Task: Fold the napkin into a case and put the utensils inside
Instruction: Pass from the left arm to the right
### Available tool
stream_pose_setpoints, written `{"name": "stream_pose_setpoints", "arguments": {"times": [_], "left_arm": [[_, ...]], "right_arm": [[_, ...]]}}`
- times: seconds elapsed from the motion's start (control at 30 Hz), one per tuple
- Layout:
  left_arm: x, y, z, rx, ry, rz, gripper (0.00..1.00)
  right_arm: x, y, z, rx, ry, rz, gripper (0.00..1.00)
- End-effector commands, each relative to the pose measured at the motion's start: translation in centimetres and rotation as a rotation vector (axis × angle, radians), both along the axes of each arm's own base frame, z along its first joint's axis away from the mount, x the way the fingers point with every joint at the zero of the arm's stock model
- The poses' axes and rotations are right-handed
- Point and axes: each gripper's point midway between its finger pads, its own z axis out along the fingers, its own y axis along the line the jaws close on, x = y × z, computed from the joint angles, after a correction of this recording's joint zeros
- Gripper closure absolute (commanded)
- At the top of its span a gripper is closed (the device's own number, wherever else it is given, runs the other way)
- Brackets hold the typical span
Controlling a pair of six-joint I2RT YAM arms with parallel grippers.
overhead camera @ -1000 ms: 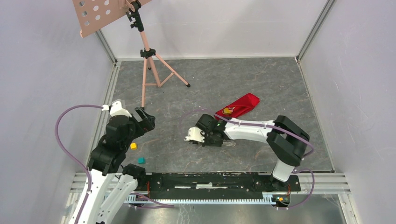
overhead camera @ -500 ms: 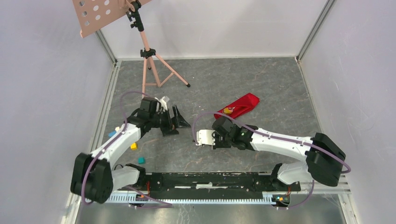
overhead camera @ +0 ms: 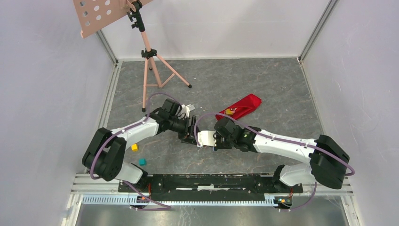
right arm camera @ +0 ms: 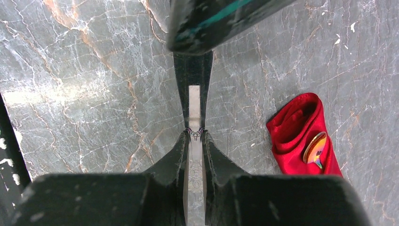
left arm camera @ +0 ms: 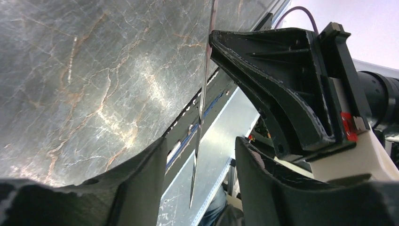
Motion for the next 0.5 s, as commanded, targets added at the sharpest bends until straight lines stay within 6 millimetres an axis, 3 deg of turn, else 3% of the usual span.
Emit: {"name": "stream_pose_setpoints", "arguments": {"times": [0.0, 0.13, 0.23, 0.3, 0.33, 0.47], "left_arm": [[0.2, -1.5, 0.8, -0.034, -0.063, -0.074, 0.44], [0.4, -1.5, 0.2, -0.01, -0.061, -0.069, 0.64], [0.7, -1.5, 0.4, -0.007, -0.082, -0.058, 0.94], [1.0, -1.5, 0.7, -0.011, -0.109, -0.049, 0.98], [1.1, -1.5, 1.1, -0.016, -0.127, -0.046, 0.98], [1.7, -1.5, 2.2, -0.044, -0.21, -0.026, 0.98]], "right_arm": [[0.2, 0.9, 1.4, 0.062, -0.033, 0.021, 0.99], [0.2, 0.9, 1.5, 0.064, -0.035, 0.018, 0.99], [0.2, 0.8, 1.4, 0.063, -0.033, 0.011, 1.0], [0.3, 0.7, 1.4, 0.063, -0.034, -0.004, 0.98], [0.3, 0.6, 1.3, 0.065, -0.034, -0.015, 0.94], [1.2, -0.1, 2.0, 0.129, -0.079, -0.127, 0.49]]}}
